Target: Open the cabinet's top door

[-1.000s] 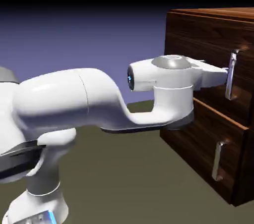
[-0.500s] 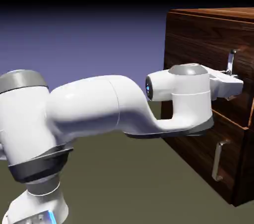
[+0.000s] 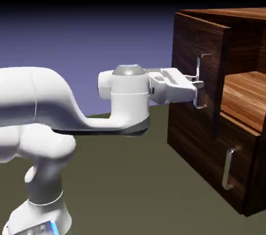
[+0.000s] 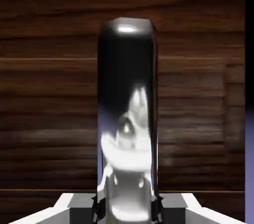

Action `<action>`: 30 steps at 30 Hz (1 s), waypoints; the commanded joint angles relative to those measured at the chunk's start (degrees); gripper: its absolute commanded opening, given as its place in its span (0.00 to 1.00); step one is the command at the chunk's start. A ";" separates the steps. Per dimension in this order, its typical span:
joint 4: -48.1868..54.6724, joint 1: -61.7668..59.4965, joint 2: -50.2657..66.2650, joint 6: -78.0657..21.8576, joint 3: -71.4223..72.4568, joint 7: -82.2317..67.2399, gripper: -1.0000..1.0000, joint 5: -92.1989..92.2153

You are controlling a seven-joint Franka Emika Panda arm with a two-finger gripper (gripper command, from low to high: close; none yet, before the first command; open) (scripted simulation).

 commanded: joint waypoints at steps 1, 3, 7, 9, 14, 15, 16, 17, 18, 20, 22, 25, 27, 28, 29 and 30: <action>-1.81 -1.61 -0.94 -1.41 2.08 -0.51 0.00 2.06; -5.13 -4.42 -2.94 -4.04 6.24 -1.53 0.00 6.20; -10.72 -8.35 -7.18 -9.18 14.54 -3.66 0.00 15.08; -12.97 -9.47 -9.26 -11.72 18.69 -4.69 0.00 19.73; -17.02 -10.15 -13.64 -18.16 29.07 -6.87 0.00 31.47; -17.57 -9.99 -14.31 -19.47 31.15 -7.20 0.00 33.79; -18.05 -9.74 -14.89 -20.78 33.22 -7.50 0.00 36.09; -18.44 -9.44 -15.38 -22.11 35.30 -7.74 0.00 38.38; -18.76 -9.07 -15.77 -23.44 37.38 -7.95 0.00 40.65; -19.18 -8.21 -16.27 -26.12 41.53 -8.22 0.00 45.12; -19.32 -7.24 -16.35 -28.84 45.68 -8.30 0.00 49.51; -18.97 -5.75 -15.69 -32.99 51.91 -8.09 0.00 55.99; -18.37 -4.86 -14.70 -35.82 56.06 -7.73 0.00 60.25; -17.94 -4.47 -14.04 -37.25 58.13 -7.48 0.00 62.37; -17.44 -4.14 -13.27 -38.70 60.21 -7.19 0.00 64.48; -16.84 -3.87 -12.39 -40.17 62.29 -6.86 0.00 66.58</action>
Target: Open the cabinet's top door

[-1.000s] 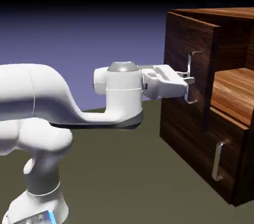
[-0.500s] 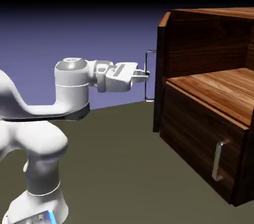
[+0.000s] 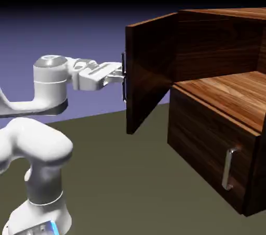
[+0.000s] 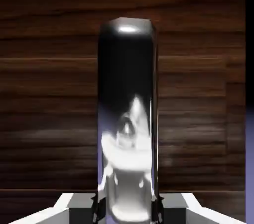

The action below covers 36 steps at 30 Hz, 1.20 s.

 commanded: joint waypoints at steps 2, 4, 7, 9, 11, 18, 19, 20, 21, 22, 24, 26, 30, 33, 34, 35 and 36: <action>1.46 0.30 2.07 -3.05 4.17 0.77 0.00 4.20; 3.33 0.19 4.52 -6.11 8.32 1.67 0.00 8.30; 6.93 -0.89 8.81 -10.86 14.55 3.23 0.00 14.24; 9.88 -2.31 11.96 -14.13 18.70 4.34 0.00 17.98; 13.26 -4.34 15.23 -17.50 22.85 5.49 0.00 21.47; 27.27 -15.46 25.99 -29.41 37.26 9.26 0.00 30.98; 29.35 -17.40 27.27 -31.01 39.27 9.72 0.00 31.98; 31.43 -19.42 28.46 -32.58 41.29 10.15 0.00 32.90; 33.48 -21.49 29.56 -34.10 43.30 10.54 0.00 33.76; 35.47 -23.57 30.53 -35.54 45.26 10.90 0.00 34.54; 39.24 -27.72 32.12 -38.18 49.07 11.46 0.00 35.92; 42.79 -31.87 33.23 -40.52 52.72 11.81 0.00 37.13; 49.44 -40.18 34.13 -44.51 59.61 11.87 0.00 39.27; 54.31 -46.41 33.71 -47.10 64.38 11.31 0.00 40.78; 55.95 -48.48 33.38 -47.93 65.88 11.01 0.00 41.27; 57.62 -50.56 32.97 -48.75 67.34 10.66 0.00 41.76; 59.33 -52.63 32.47 -49.58 68.75 10.26 0.00 42.24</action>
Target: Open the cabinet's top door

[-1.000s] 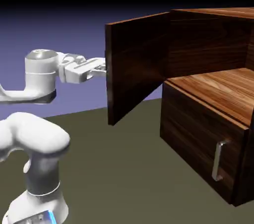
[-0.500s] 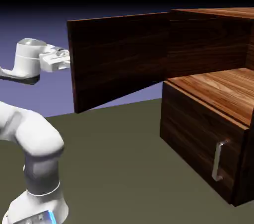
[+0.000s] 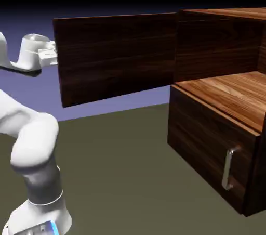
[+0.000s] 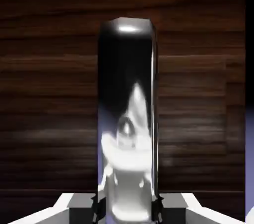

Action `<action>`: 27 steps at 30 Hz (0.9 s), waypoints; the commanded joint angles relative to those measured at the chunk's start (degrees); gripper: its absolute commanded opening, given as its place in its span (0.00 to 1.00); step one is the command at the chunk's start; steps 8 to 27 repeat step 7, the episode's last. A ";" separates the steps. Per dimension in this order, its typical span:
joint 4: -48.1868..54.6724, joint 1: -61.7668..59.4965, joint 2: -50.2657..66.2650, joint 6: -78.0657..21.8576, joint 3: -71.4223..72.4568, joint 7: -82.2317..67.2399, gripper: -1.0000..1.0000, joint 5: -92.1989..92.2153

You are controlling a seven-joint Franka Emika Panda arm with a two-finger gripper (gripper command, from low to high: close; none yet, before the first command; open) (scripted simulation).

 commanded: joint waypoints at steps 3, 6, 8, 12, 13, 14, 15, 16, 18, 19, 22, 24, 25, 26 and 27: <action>5.38 -6.24 -1.90 -2.62 3.96 -1.50 0.00 1.43; 11.33 -12.47 -4.37 -5.47 7.37 -3.46 0.00 2.70; 13.41 -14.54 -5.26 -6.46 8.42 -4.18 0.00 3.09; 13.41 -14.54 -5.26 -6.46 8.42 -4.18 0.00 3.09; 13.41 -14.54 -5.26 -6.46 8.42 -4.18 0.00 3.09; 13.41 -14.54 -5.26 -6.46 8.42 -4.18 0.00 3.09; 13.41 -14.54 -5.26 -6.46 8.42 -4.18 0.00 3.09; 13.41 -14.54 -5.26 -6.46 8.42 -4.18 0.00 3.09; 13.41 -14.54 -5.26 -6.46 8.42 -4.18 0.00 3.09; 13.41 -14.54 -5.26 -6.46 8.42 -4.18 0.00 3.09; 13.41 -14.54 -5.26 -6.46 8.42 -4.18 0.00 3.09; 13.41 -14.54 -5.26 -6.46 8.42 -4.18 0.00 3.09; 13.41 -14.54 -5.26 -6.46 8.42 -4.18 0.00 3.09; 13.41 -14.54 -5.26 -6.46 8.42 -4.18 0.00 3.09; 13.41 -14.54 -5.26 -6.46 8.42 -4.18 0.00 3.09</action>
